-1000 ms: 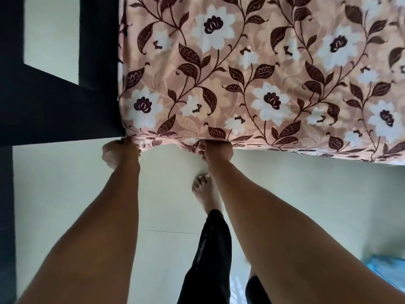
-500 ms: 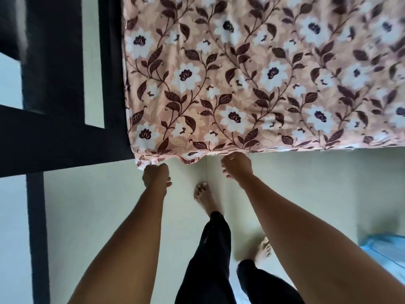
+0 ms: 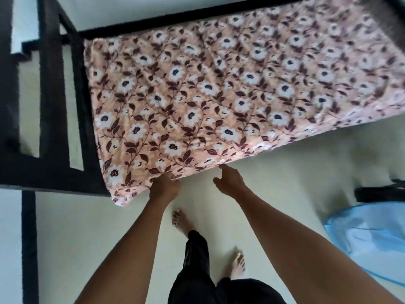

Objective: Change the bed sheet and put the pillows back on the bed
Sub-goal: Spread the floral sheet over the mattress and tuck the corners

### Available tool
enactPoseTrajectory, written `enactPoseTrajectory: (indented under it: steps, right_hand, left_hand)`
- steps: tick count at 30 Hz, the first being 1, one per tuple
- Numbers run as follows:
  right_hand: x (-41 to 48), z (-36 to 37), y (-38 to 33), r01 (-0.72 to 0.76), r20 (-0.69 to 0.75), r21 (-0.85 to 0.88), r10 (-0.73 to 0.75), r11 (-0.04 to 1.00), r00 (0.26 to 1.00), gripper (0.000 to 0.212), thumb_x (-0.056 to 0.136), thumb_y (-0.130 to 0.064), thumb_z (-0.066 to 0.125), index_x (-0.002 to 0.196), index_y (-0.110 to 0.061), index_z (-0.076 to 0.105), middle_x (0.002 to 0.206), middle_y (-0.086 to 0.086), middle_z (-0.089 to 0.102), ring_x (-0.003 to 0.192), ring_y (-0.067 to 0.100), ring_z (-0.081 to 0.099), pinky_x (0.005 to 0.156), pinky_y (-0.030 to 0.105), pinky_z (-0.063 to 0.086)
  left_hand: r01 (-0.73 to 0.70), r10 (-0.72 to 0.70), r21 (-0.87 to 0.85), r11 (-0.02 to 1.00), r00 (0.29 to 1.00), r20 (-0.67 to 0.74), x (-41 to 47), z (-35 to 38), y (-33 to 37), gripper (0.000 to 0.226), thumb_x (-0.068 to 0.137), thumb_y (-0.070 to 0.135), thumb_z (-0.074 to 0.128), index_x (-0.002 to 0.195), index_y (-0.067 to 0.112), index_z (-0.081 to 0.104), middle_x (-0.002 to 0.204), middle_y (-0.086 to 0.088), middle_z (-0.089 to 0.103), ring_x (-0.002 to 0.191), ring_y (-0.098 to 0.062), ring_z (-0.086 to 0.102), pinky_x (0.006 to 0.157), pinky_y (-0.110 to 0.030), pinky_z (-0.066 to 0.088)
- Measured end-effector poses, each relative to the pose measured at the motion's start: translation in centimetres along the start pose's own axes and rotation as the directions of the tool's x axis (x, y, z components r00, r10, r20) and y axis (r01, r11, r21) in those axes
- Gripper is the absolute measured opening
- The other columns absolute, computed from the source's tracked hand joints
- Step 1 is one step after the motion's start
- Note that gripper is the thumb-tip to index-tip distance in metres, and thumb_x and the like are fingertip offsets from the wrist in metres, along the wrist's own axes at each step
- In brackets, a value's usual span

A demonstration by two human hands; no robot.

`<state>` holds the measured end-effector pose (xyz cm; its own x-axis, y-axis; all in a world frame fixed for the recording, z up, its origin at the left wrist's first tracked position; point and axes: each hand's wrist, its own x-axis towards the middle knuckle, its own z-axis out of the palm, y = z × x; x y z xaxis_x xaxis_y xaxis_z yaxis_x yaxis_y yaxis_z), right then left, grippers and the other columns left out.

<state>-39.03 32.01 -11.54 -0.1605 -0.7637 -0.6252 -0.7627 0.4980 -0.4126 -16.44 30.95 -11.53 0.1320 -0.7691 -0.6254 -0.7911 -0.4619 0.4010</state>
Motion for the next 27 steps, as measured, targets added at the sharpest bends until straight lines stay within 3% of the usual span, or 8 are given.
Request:
enactPoseTrajectory:
  steps: [6, 12, 20, 23, 27]
  right_hand:
    - [-7.4, -10.1, 9.9, -0.045, -0.128, 0.045, 0.050, 0.998, 0.991, 0.070, 0.093, -0.031, 0.065, 0.155, -0.013, 0.037, 0.149, 0.010, 0.054, 0.140, 0.029, 0.048, 0.111, 0.038, 0.041]
    - [-14.4, -21.2, 23.2, -0.174, -0.260, 0.168, 0.214, 0.970, 0.942, 0.067, 0.092, -0.031, 0.065, 0.151, -0.012, 0.040, 0.136, 0.011, 0.062, 0.132, 0.030, 0.055, 0.103, 0.036, 0.046]
    - [-16.2, -32.3, 34.6, -0.289, -0.359, 0.295, 0.385, 0.911, 0.850, 0.064, 0.092, -0.031, 0.065, 0.148, -0.011, 0.041, 0.129, 0.015, 0.065, 0.127, 0.034, 0.057, 0.098, 0.036, 0.047]
    - [-14.3, -35.7, 37.4, -0.299, -0.361, 0.296, 0.396, 0.907, 0.844, 0.065, 0.092, -0.032, 0.066, 0.148, -0.009, 0.042, 0.127, 0.016, 0.066, 0.125, 0.035, 0.058, 0.098, 0.036, 0.047]
    - [-10.8, -40.8, 40.6, -0.333, -0.327, 0.259, 0.406, 0.907, 0.853, 0.063, 0.093, -0.036, 0.065, 0.148, -0.015, 0.043, 0.131, 0.013, 0.064, 0.126, 0.034, 0.058, 0.101, 0.038, 0.047]
  left_hand:
    - [-0.250, 0.240, 0.207, 0.946, 0.968, 0.072, -8.9, 2.9, 11.5, 0.047, 0.092, 0.035, 0.062, 0.134, 0.015, 0.062, 0.132, -0.016, 0.065, 0.123, -0.033, 0.060, 0.098, -0.033, 0.047]
    - [-0.487, 0.445, 0.443, 0.753, 0.872, 0.203, -15.4, 8.0, 24.8, 0.054, 0.092, 0.035, 0.058, 0.143, 0.019, 0.053, 0.140, -0.013, 0.060, 0.130, -0.031, 0.055, 0.104, -0.035, 0.046]
    - [-0.681, 0.590, 0.499, 0.536, 0.725, 0.356, -18.3, 14.7, 40.1, 0.054, 0.091, 0.034, 0.057, 0.142, 0.018, 0.053, 0.138, -0.015, 0.060, 0.129, -0.033, 0.055, 0.105, -0.036, 0.046]
    - [-0.723, 0.608, 0.515, 0.460, 0.679, 0.411, -17.2, 17.2, 45.5, 0.053, 0.090, 0.032, 0.058, 0.141, 0.018, 0.053, 0.133, -0.015, 0.063, 0.120, -0.033, 0.061, 0.100, -0.038, 0.050]
    - [-0.756, 0.597, 0.534, 0.379, 0.640, 0.483, -14.0, 20.7, 53.6, 0.050, 0.091, 0.031, 0.057, 0.138, 0.014, 0.054, 0.130, -0.017, 0.063, 0.122, -0.035, 0.059, 0.102, -0.041, 0.049]
